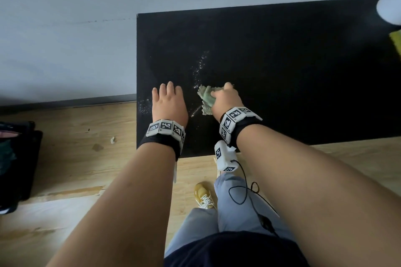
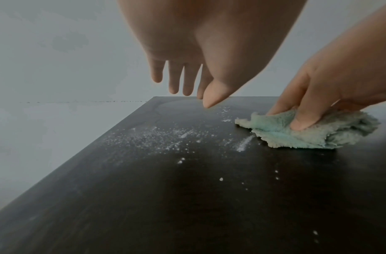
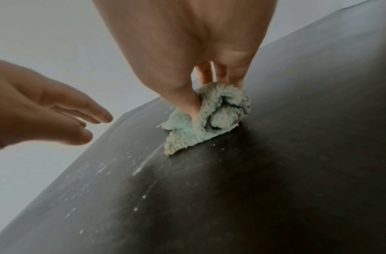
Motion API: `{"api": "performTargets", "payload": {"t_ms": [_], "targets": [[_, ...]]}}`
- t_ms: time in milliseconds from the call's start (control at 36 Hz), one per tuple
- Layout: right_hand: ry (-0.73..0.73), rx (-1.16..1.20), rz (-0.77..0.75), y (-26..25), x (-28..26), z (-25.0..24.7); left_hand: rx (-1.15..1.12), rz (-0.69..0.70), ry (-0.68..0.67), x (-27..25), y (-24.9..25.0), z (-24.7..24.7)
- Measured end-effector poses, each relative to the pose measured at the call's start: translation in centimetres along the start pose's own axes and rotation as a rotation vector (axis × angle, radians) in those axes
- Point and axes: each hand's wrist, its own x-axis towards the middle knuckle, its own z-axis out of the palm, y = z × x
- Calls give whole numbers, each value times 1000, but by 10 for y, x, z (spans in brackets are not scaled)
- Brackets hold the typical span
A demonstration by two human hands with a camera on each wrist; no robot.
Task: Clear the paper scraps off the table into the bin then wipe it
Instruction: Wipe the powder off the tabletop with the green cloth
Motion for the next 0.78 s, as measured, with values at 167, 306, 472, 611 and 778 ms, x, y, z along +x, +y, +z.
{"api": "performTargets", "payload": {"t_ms": [167, 306, 472, 611, 778], "targets": [[77, 215, 47, 1, 17, -27, 2, -38, 10, 17, -2, -5], [192, 117, 227, 14, 56, -56, -24, -64, 13, 38, 1, -9], [104, 24, 188, 7, 80, -55, -27, -105, -2, 56, -4, -11], [94, 36, -31, -22, 82, -36, -15, -151, -2, 67, -14, -10], [24, 105, -143, -35, 96, -45, -7, -184, 3, 77, -18, -12]]}}
